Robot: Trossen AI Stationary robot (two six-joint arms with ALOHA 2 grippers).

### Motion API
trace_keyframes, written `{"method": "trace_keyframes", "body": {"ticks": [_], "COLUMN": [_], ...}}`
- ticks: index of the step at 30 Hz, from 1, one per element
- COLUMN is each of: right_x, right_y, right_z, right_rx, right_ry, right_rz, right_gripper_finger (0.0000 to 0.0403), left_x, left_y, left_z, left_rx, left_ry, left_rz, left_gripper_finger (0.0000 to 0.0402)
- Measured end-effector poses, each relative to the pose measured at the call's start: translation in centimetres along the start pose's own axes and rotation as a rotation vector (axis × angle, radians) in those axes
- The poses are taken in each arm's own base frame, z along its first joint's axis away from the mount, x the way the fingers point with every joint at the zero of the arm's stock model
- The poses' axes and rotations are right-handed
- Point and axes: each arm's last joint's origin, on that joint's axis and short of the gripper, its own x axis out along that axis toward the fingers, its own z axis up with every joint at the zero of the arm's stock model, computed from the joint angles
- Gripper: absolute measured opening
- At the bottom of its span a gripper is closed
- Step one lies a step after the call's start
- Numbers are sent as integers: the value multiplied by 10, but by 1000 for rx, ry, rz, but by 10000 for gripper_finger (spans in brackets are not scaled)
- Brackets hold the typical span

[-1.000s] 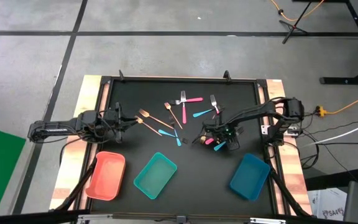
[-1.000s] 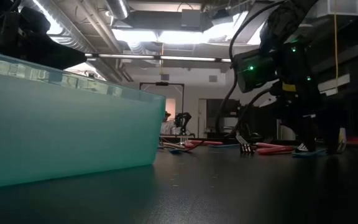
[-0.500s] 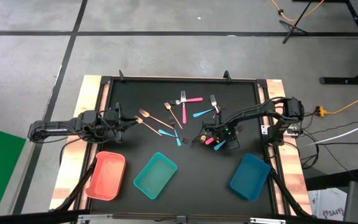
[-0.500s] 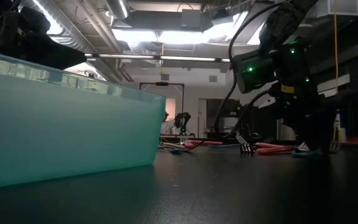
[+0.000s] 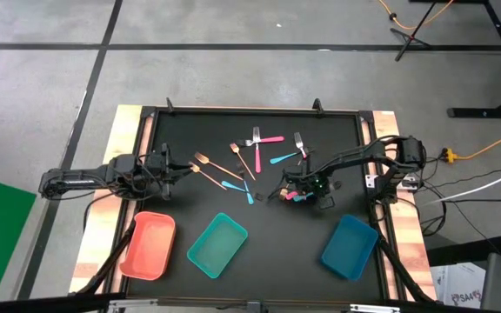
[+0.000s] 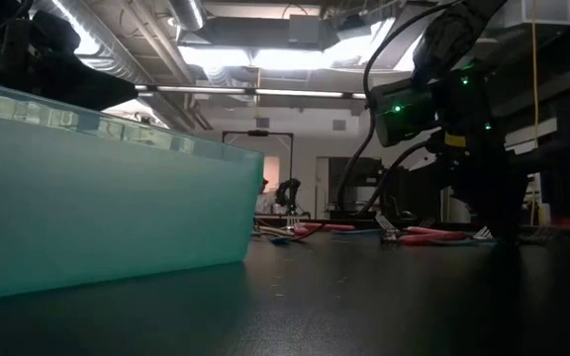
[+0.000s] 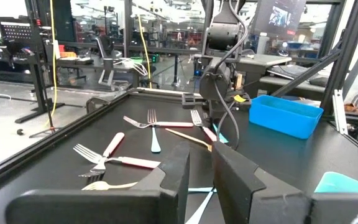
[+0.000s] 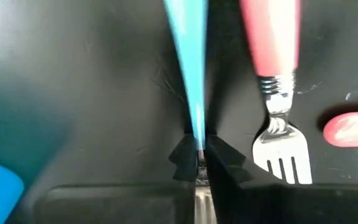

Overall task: Sort silverware by color (type)
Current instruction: Put the blue fork into the blue bin

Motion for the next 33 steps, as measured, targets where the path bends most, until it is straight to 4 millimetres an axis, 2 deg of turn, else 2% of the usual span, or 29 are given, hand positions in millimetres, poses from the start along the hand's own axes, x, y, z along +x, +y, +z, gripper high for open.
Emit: {"method": "trace_keyframes", "body": {"ticks": [16,21,27,30,33], "right_x": [-3,-18,-45,-58,-68], "right_y": [1,2,4,15,34], "right_z": [-1,0,5,10,14], "right_rx": [0,0,-11,-50,-114], "right_ry": [18,42,49,49,60], "right_rz": [10,29,18,10,-4], "right_gripper_finger": [2,1,1,1,0], "left_x": [0,0,0,0,0], "left_y": [0,0,0,0,0], "left_z": [0,0,0,0,0], "left_rx": [1,1,1,1,1], "left_ry": [0,0,0,0,0], "left_rz": [0,0,0,0,1], "left_gripper_finger": [63,63,63,63,63]}}
